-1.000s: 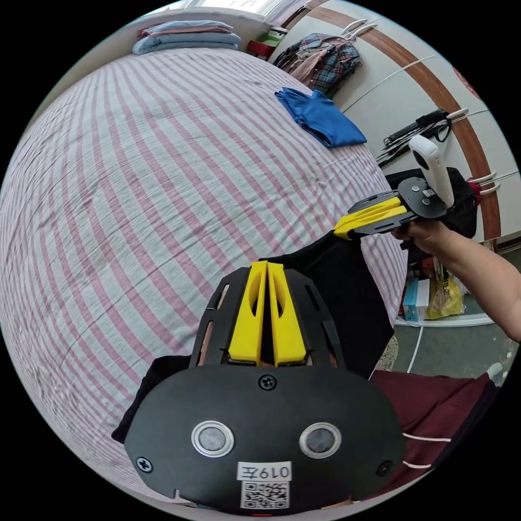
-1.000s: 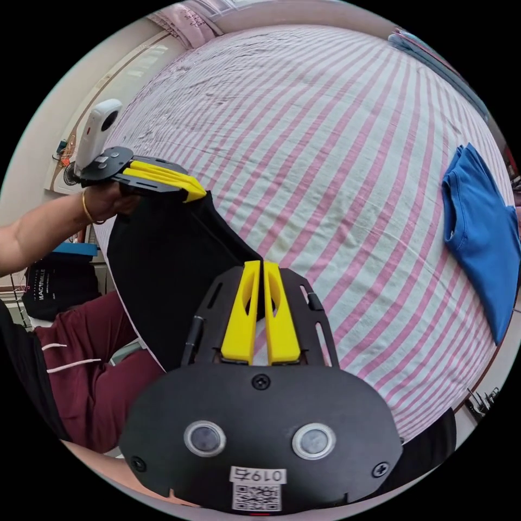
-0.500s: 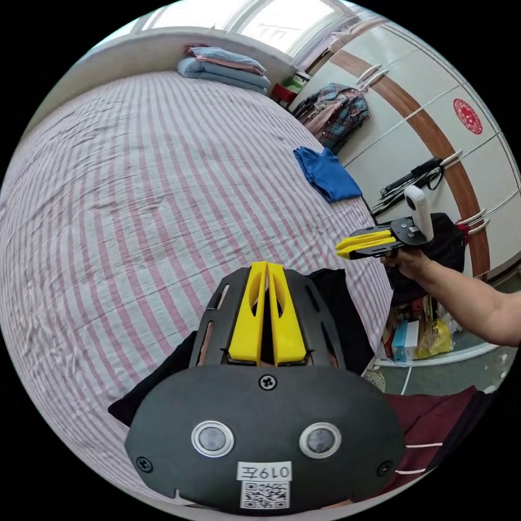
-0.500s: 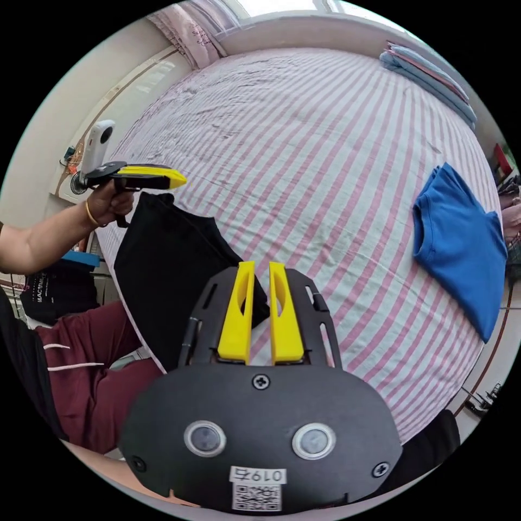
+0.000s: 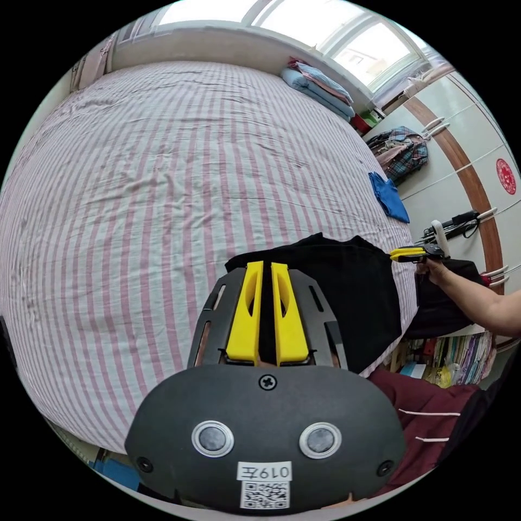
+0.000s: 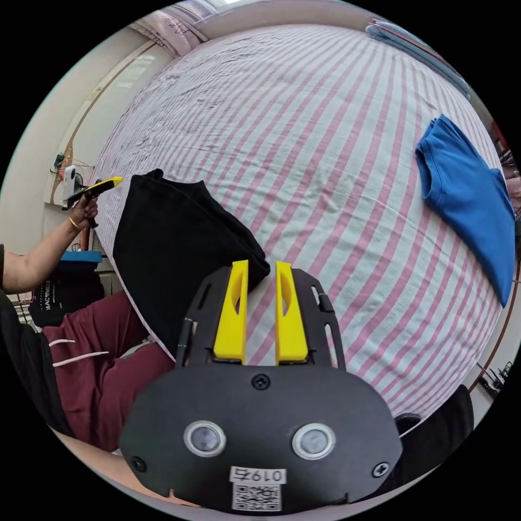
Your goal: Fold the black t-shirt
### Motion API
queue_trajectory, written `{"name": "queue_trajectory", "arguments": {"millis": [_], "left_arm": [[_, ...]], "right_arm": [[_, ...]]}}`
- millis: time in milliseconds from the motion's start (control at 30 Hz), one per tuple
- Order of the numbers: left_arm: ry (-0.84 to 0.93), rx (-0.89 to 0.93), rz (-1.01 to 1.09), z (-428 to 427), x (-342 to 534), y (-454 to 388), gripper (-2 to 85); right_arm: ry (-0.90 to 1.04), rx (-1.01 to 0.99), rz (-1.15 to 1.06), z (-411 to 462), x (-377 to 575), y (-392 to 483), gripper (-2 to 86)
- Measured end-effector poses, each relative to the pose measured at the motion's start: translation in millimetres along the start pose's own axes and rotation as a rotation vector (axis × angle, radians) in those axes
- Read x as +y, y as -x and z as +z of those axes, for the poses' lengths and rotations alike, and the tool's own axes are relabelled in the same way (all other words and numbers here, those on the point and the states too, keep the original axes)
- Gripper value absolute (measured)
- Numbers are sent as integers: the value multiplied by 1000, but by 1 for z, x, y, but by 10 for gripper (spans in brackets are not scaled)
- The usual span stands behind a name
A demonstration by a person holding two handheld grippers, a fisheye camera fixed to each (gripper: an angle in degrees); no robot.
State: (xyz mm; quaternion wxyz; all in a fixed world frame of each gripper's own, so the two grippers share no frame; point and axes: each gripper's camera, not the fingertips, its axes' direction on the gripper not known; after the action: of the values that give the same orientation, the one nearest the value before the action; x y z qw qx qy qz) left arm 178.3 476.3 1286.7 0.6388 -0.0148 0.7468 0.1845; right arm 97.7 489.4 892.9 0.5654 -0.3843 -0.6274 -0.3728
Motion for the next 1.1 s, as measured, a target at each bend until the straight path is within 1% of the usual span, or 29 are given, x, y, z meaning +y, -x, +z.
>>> {"name": "queue_trajectory", "arguments": {"millis": [100,200,233,400,500,600,667,767,833,967,1033,1100], "left_arm": [[-4,21,-6,4,4,1,10],[17,49,41,16,1,-12,9],[29,49,66,22,0,-19,9],[65,27,110,46,-4,-36,8],[70,-5,86,56,-4,-37,8],[94,-26,52,66,-2,-35,7],[97,-34,41,71,0,-34,7],[90,-17,24,75,0,-33,8],[74,-3,11,75,-1,-33,8],[22,14,-49,73,1,-31,9],[11,14,-50,72,2,-33,9],[10,43,-23,74,2,-41,9]], "right_arm": [[11,-40,30,10,5,-6,78],[13,-89,48,19,9,-10,41],[14,-87,42,21,11,-10,13],[-5,22,5,21,17,-2,-4],[-51,78,24,25,24,1,-4],[21,83,34,47,28,2,2],[27,86,24,55,32,3,12],[47,25,62,62,38,-4,53],[23,30,87,60,49,-8,80],[-44,22,136,54,79,-7,65],[-80,-11,160,55,109,3,59],[-71,-60,151,64,135,17,59]]}}
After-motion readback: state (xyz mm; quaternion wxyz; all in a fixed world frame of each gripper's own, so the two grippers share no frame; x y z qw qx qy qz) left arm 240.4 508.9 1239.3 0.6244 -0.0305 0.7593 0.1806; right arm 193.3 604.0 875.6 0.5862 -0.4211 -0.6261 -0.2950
